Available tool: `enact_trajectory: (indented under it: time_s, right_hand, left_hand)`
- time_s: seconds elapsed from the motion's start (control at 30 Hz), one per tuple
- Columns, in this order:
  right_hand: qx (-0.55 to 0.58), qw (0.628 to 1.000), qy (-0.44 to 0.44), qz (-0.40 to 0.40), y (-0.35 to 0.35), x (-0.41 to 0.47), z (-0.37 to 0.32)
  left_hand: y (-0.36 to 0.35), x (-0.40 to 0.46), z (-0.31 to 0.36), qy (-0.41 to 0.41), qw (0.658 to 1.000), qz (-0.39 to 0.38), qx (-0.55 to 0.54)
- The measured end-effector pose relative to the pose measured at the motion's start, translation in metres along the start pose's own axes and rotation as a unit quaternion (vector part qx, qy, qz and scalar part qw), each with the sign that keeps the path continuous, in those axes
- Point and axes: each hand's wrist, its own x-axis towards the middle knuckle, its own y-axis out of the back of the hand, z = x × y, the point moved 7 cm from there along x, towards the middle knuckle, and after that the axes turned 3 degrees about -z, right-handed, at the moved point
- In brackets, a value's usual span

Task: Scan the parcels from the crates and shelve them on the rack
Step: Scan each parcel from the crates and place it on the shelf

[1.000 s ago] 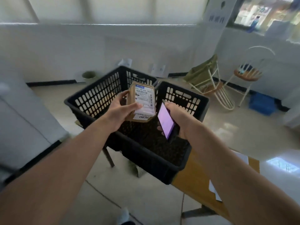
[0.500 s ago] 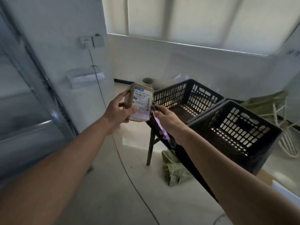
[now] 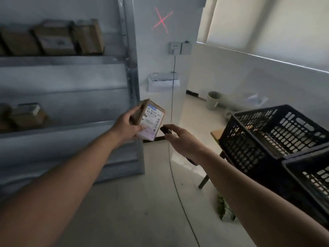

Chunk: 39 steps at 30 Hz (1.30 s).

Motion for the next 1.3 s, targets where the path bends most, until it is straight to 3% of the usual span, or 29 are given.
enact_trajectory:
  time_s: [0.2, 0.4, 0.9, 1.0, 1.13, 1.3]
  right_hand:
    - [-0.177, 0.975, 0.081, -0.109, -0.047, 0.033, -0.036]
    - [-0.326, 0.912, 0.163, -0.189, -0.063, 0.071, -0.048]
    - [-0.428, 0.837, 0.227, -0.256, -0.083, 0.125, -0.070]
    - [-0.417, 0.842, 0.225, -0.259, -0.092, 0.140, -0.081]
    - [-0.318, 0.888, 0.205, -0.262, -0.110, 0.162, -0.105]
    - [-0.117, 0.964, 0.172, -0.167, -0.152, 0.206, -0.142]
  left_hand:
    - [0.068, 0.010, -0.025, -0.003, 0.993, 0.053, 0.108]
    - [0.109, 0.027, -0.038, 0.044, 0.980, 0.082, 0.178]
    - [0.155, 0.047, -0.075, 0.096, 0.964, 0.130, 0.210]
    - [0.168, 0.053, -0.087, 0.103, 0.967, 0.125, 0.198]
    - [0.193, 0.058, -0.099, 0.111, 0.974, 0.129, 0.150]
    - [0.235, 0.056, -0.125, 0.160, 0.976, 0.141, -0.049]
